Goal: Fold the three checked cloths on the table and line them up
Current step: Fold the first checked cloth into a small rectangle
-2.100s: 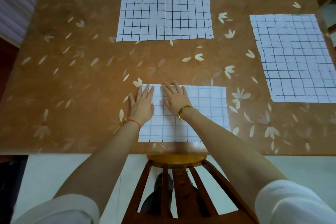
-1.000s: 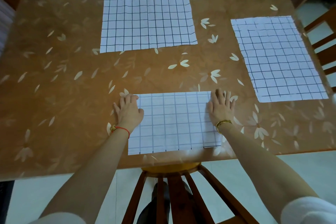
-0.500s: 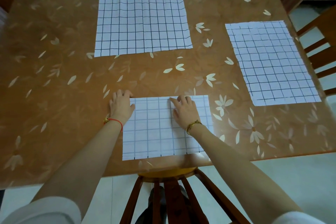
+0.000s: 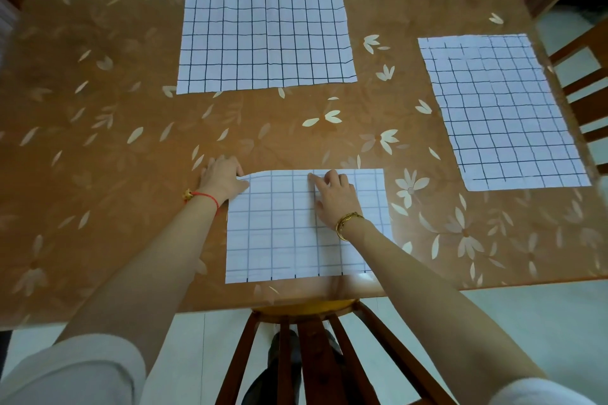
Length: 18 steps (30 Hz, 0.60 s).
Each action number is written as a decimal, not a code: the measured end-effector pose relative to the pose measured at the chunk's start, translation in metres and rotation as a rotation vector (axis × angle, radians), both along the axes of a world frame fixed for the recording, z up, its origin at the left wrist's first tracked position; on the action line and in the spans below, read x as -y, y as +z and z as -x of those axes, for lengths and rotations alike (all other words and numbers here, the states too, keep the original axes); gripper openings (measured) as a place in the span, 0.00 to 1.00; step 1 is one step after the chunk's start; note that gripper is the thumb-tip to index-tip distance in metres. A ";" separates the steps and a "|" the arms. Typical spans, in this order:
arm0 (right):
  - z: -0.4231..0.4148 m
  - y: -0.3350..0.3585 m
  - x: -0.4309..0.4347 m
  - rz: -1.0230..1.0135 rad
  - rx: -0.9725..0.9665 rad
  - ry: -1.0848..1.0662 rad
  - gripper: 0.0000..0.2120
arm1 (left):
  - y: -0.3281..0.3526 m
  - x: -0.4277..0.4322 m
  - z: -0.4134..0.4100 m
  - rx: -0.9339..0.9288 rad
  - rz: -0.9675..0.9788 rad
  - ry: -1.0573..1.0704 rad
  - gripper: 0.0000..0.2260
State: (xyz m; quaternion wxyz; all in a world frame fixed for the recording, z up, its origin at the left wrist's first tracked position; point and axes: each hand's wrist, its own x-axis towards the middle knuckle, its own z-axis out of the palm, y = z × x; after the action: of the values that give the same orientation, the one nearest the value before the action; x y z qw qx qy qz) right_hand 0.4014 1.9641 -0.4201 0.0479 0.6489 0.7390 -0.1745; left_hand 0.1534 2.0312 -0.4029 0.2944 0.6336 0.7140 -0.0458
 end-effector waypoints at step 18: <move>0.002 0.002 0.001 0.027 0.034 0.002 0.31 | 0.067 0.040 -0.031 0.801 0.179 0.104 0.01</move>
State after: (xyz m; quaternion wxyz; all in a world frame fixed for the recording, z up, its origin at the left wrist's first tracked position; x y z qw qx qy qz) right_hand 0.3996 1.9634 -0.4177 0.0693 0.6504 0.7363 -0.1732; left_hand 0.1843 1.9907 -0.3362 0.6048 0.5363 0.5673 0.1573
